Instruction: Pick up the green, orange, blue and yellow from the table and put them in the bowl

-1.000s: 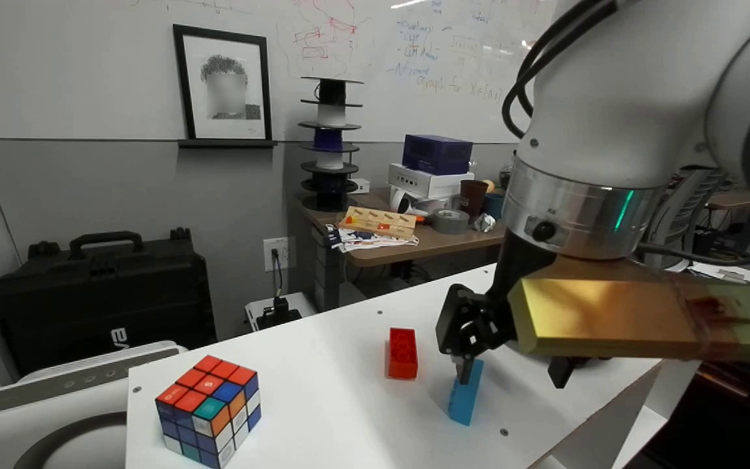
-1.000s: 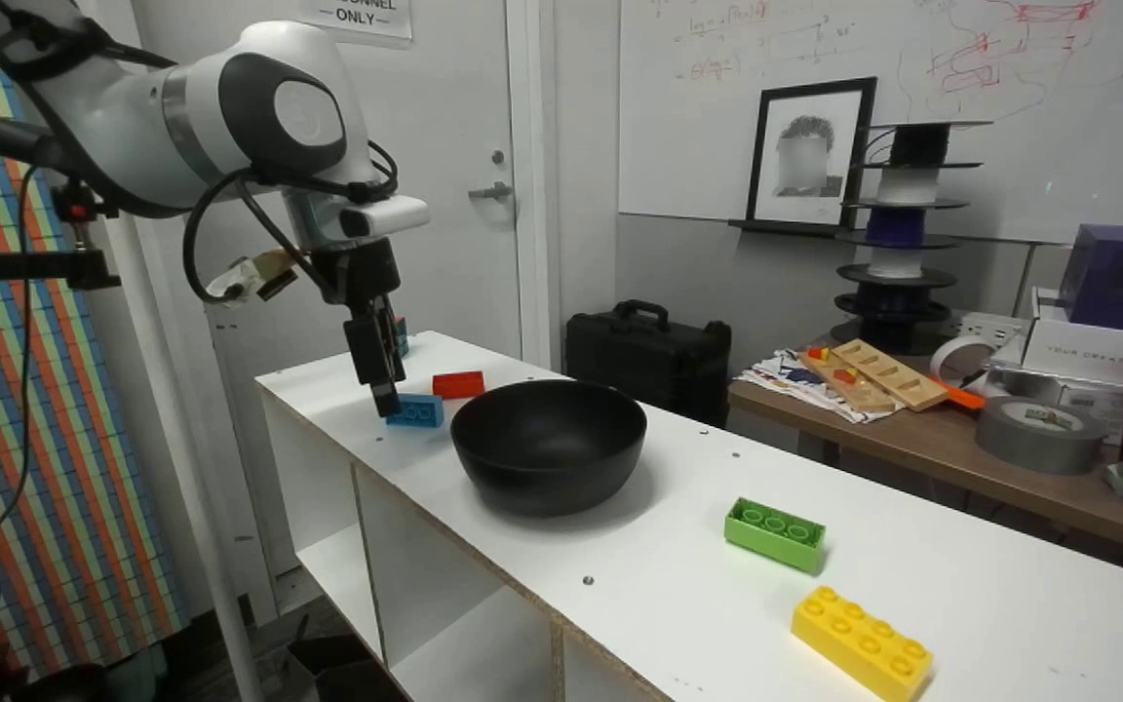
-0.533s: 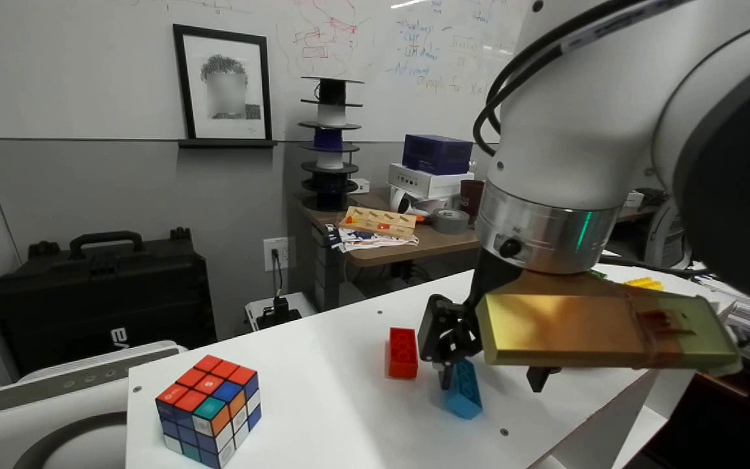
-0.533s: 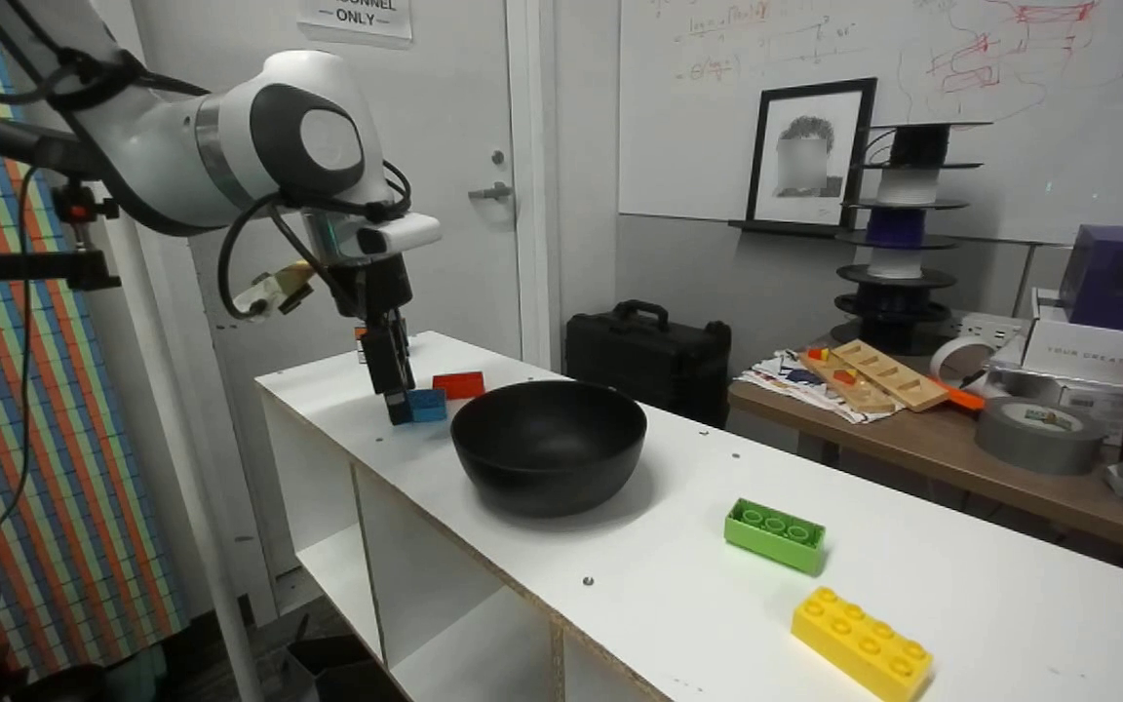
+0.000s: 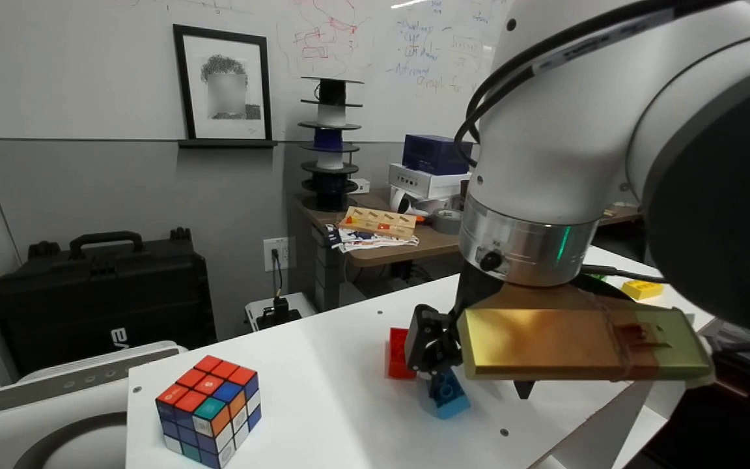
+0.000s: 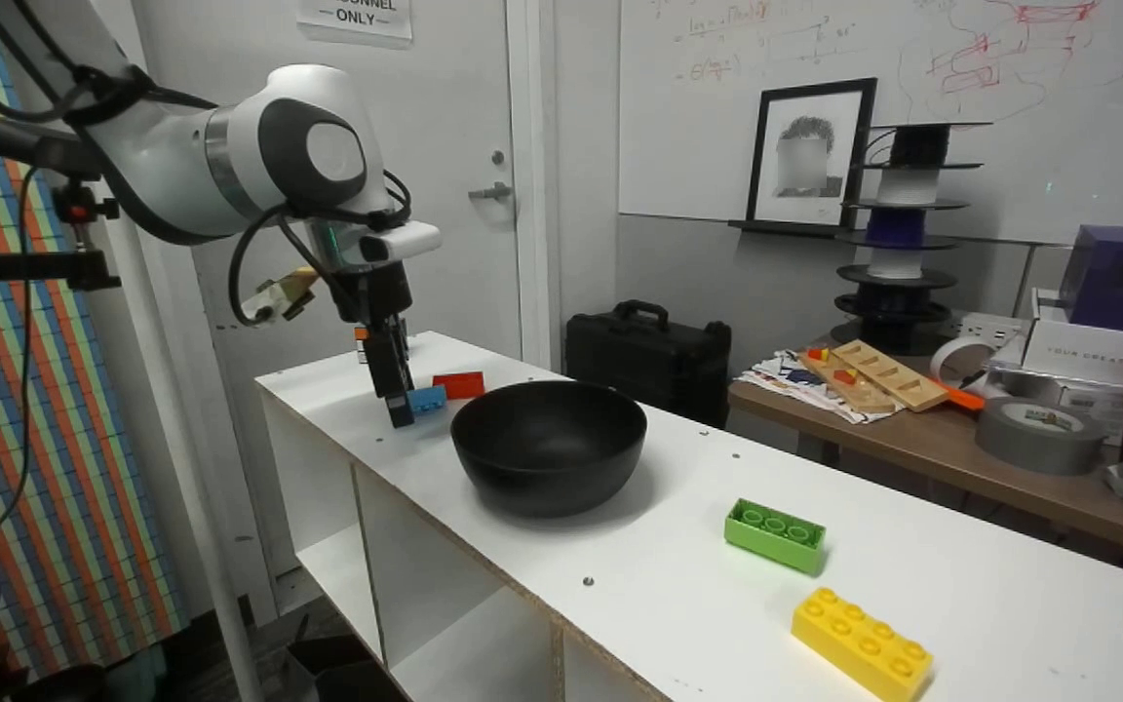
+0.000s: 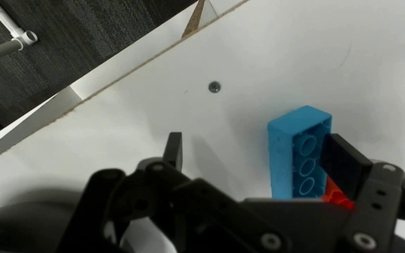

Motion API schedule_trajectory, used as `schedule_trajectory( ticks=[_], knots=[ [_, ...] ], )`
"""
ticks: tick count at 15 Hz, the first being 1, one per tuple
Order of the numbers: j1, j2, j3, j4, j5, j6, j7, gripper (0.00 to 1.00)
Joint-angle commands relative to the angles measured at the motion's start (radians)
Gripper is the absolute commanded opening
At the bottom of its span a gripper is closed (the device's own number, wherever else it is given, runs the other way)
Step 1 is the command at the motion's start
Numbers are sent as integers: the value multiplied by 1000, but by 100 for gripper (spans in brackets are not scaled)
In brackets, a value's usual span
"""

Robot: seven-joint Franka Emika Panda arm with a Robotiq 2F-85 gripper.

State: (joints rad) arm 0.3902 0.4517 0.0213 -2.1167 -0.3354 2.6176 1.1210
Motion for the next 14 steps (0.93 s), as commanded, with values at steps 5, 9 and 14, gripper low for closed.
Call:
schedule_trajectory(
  ticks=[5, 9, 14],
  knots=[
    [27, 63, -36, 62, -17, -12, -22, 66],
    [29, 72, -45, 70, -18, -30, -31, 34],
    [26, 28, -40, 45, -14, -72, -33, 7]
  ],
)
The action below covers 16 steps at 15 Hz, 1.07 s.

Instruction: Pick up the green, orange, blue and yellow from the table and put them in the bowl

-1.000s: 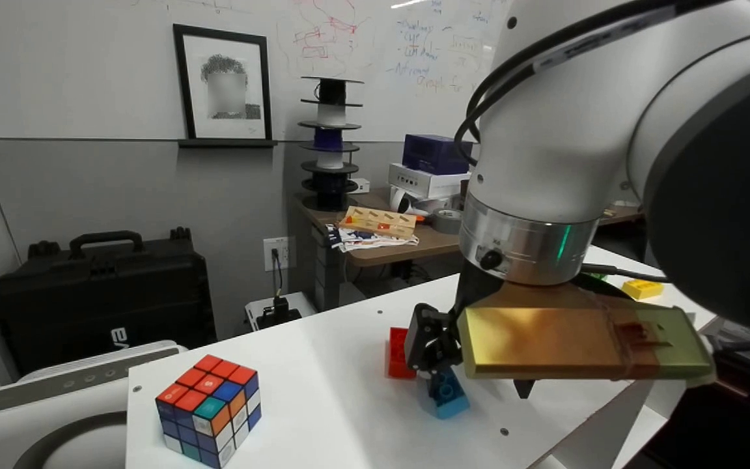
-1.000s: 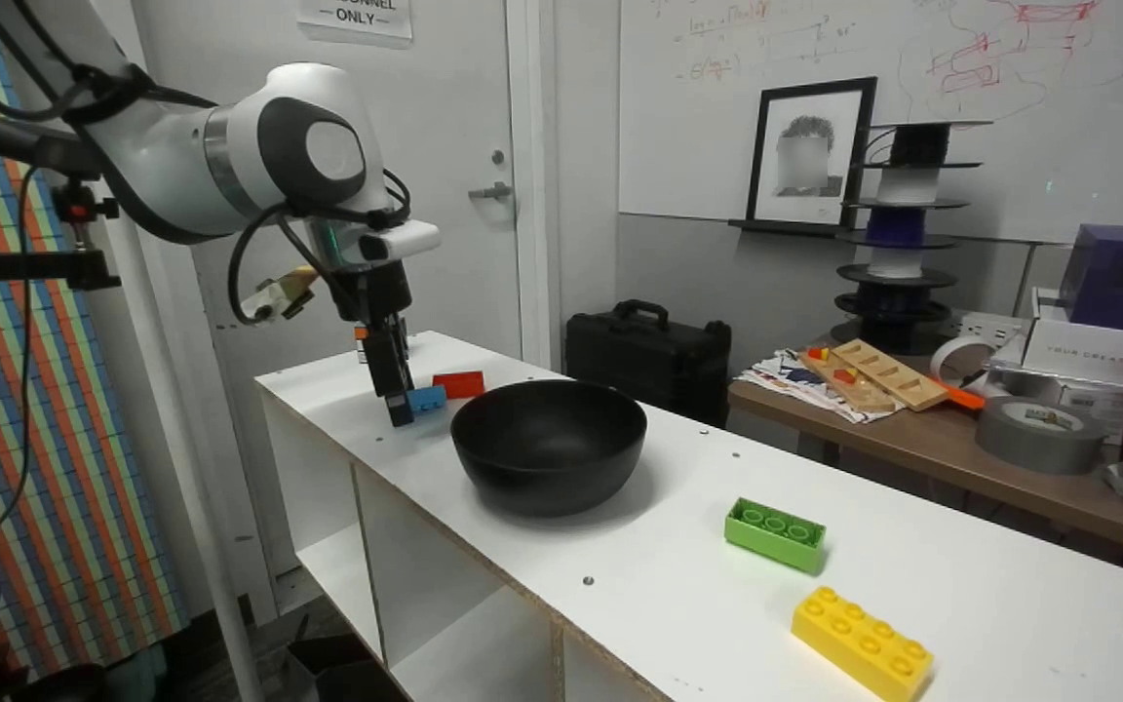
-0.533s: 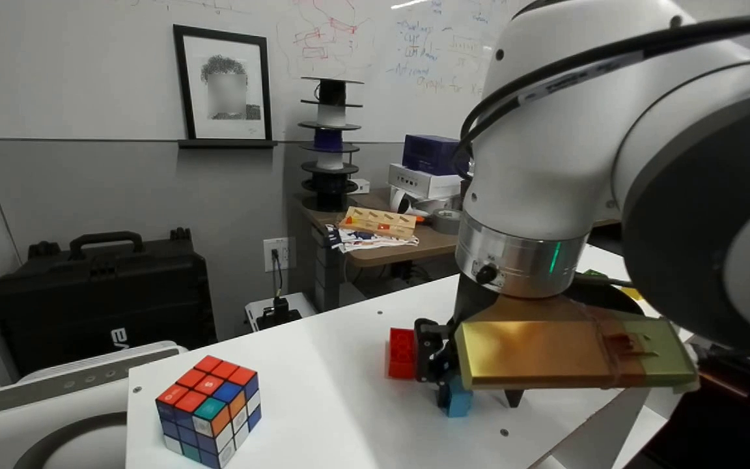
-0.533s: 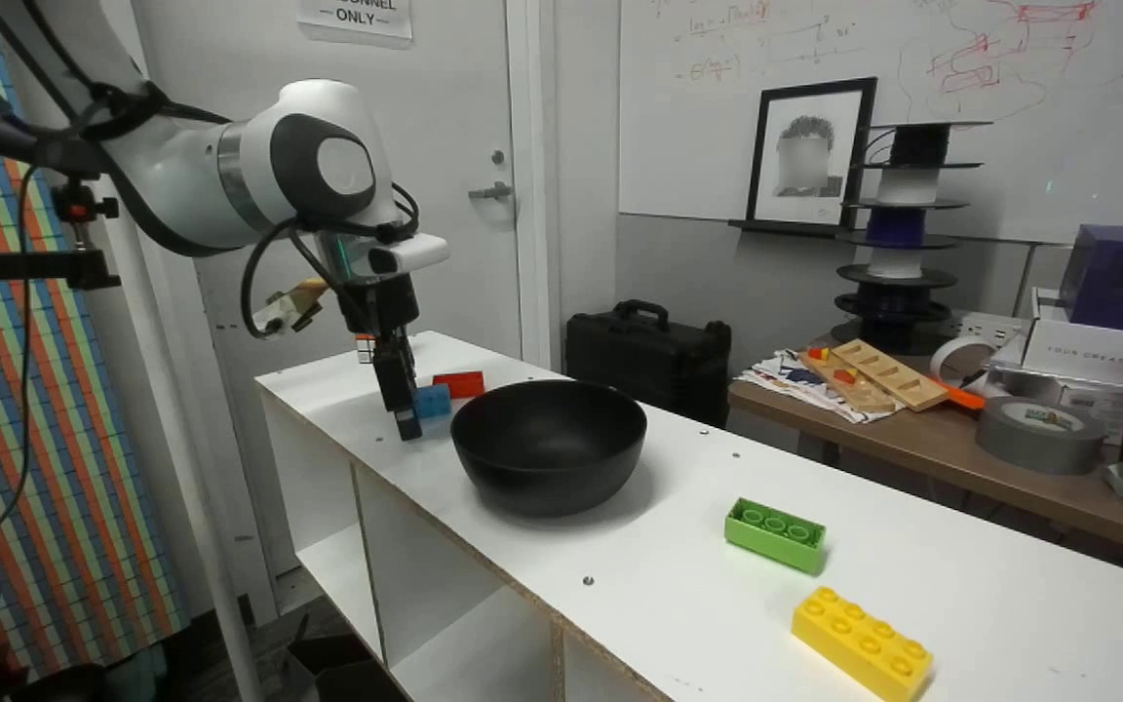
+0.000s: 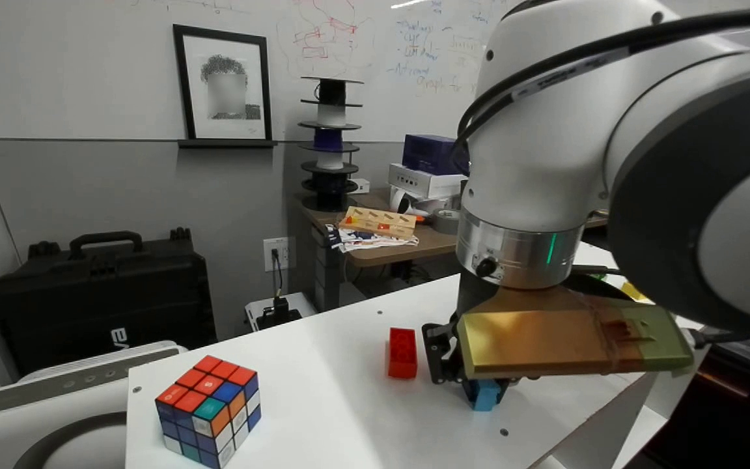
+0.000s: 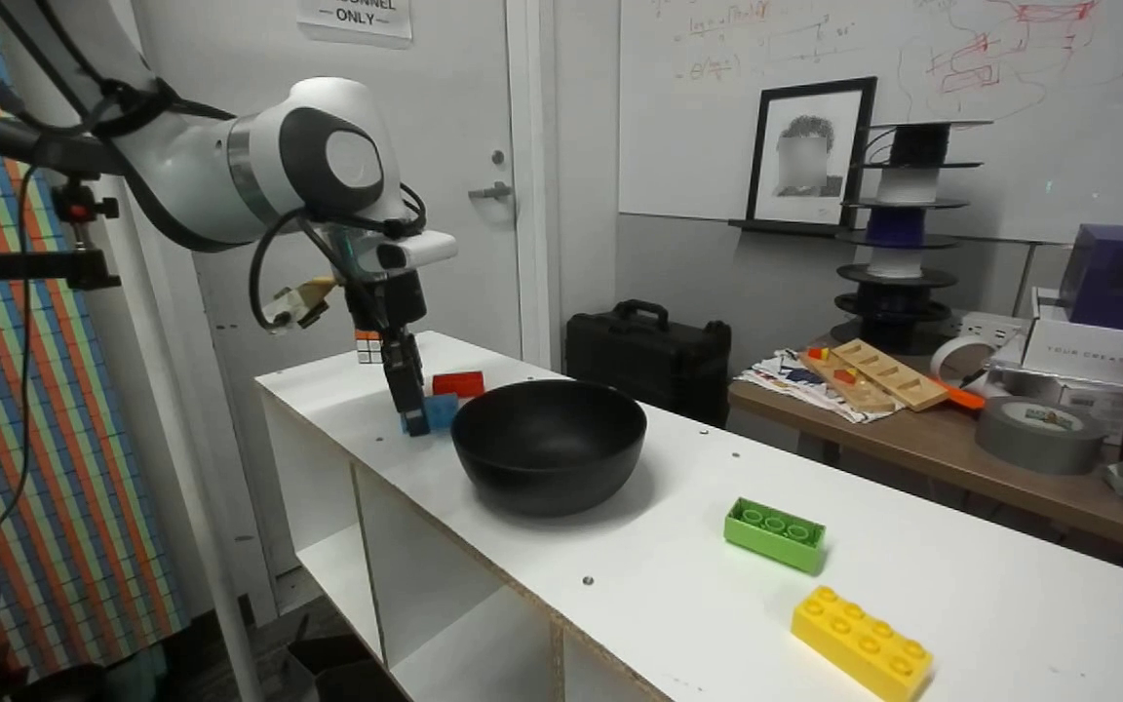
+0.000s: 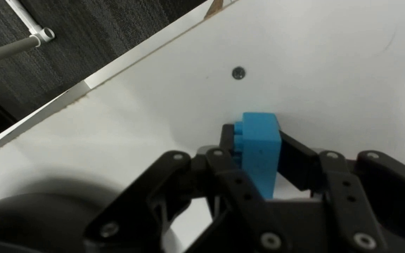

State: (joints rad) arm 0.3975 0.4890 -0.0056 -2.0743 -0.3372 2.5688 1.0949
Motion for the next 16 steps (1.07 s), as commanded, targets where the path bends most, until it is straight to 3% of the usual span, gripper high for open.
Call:
schedule_trajectory(
  ticks=[1, 6, 10, 16],
  knots=[
    [17, -22, -6, -6, -5, -51, -18, 7],
    [20, -190, 29, -89, 4, -210, -7, 7],
    [-14, -379, 62, -124, -21, -251, 6, 7],
    [-181, -535, 53, -142, -21, -227, -48, 7]
  ],
)
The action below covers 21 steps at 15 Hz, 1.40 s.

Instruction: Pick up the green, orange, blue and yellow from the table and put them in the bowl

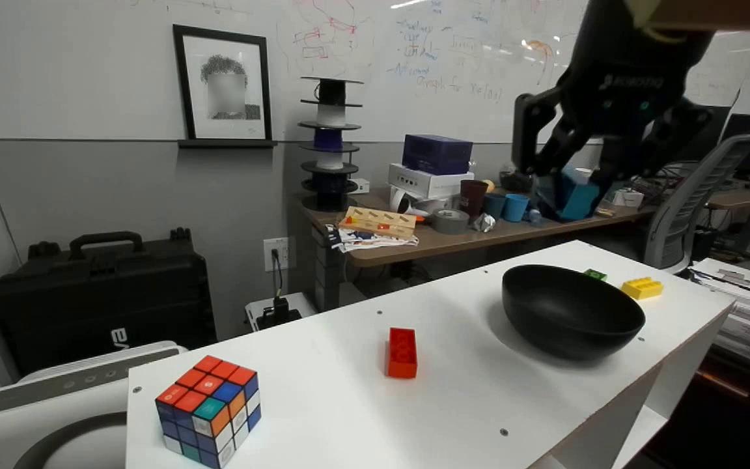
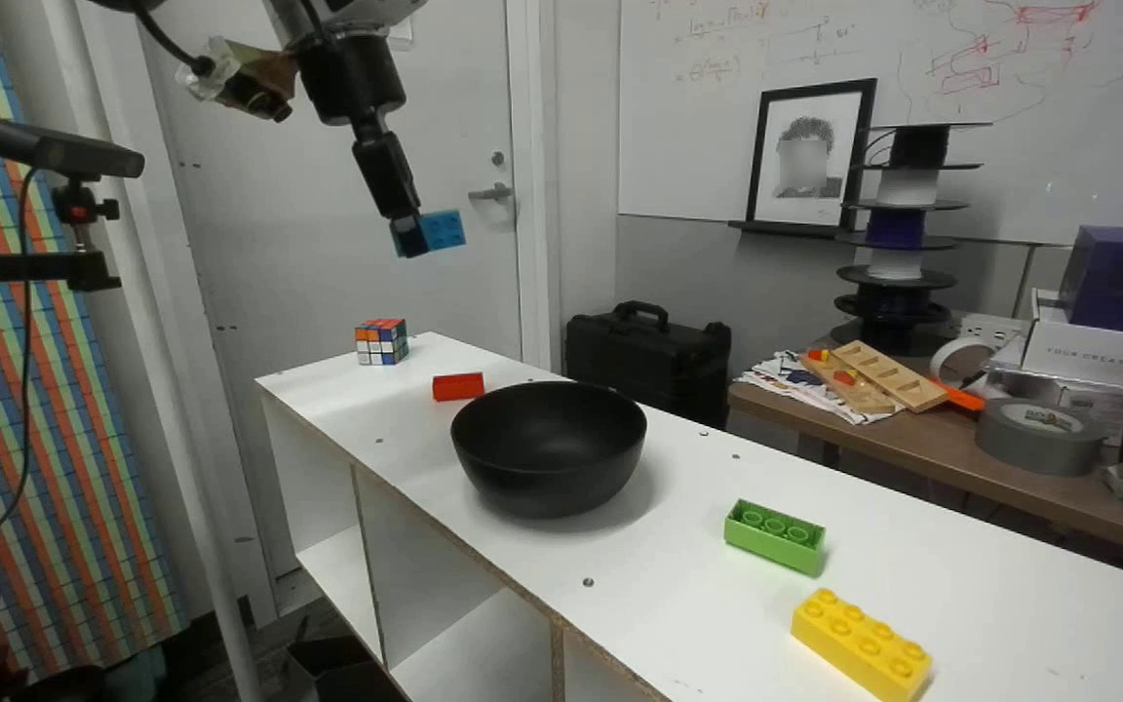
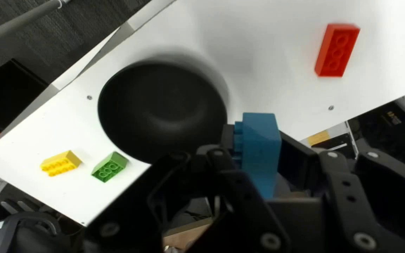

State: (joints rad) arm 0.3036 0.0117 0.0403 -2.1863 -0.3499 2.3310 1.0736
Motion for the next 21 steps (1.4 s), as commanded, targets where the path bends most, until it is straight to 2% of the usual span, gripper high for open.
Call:
schedule_trajectory(
  ticks=[1, 5, 9, 15, 20, 21],
  knots=[
    [-119, -53, 2, -27, 9, 8, -43, 7],
    [-206, -25, -9, -33, 61, 0, -105, 7],
    [-246, 50, -20, -10, 32, -9, -102, 7],
    [-238, 237, -54, 87, -7, -9, -73, 7],
    [-212, 352, -69, 181, 26, -19, -111, 7],
    [-208, 361, -64, 187, 37, -27, -135, 54]
  ],
)
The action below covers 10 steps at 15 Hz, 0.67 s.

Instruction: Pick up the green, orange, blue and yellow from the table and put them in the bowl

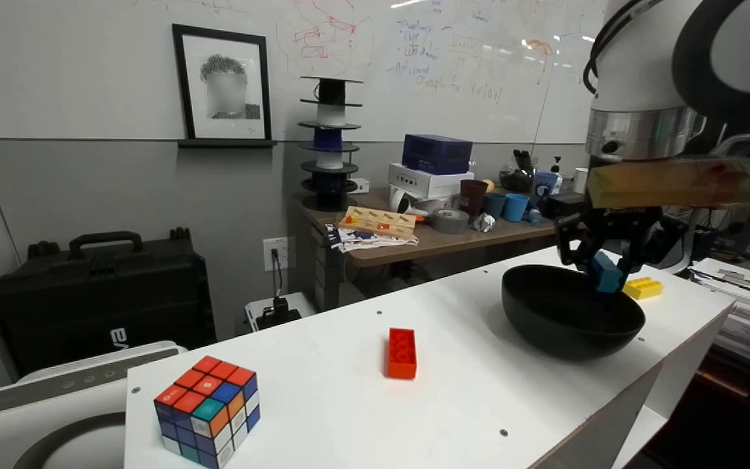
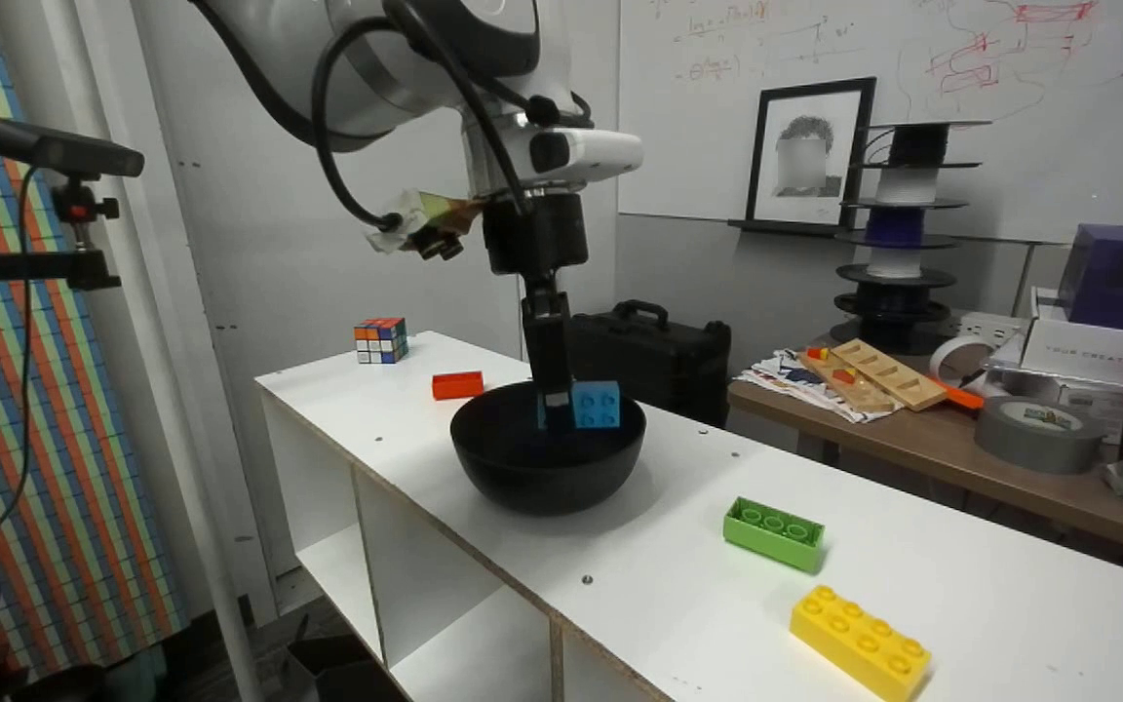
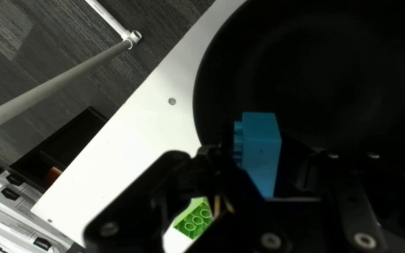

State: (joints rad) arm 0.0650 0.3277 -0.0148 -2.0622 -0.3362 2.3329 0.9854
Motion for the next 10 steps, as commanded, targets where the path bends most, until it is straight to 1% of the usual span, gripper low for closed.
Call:
schedule_trajectory(
  ticks=[1, 2, 3, 5, 7, 8, 9, 10],
  knots=[
    [36, 46, -7, 65, 28, -37, -65, 55],
    [43, 36, -2, 57, 36, -45, -88, 60],
    [49, 25, 3, 49, 42, -51, -108, 69],
    [65, -32, 15, 14, 58, -66, -143, 84],
    [88, -108, 19, -21, 45, -90, -161, 98],
    [102, -157, 20, -40, 26, -109, -155, 100],
    [89, -40, 9, 20, 38, -72, -131, 100],
    [93, -65, 14, 14, 37, -83, -131, 96]
  ],
)
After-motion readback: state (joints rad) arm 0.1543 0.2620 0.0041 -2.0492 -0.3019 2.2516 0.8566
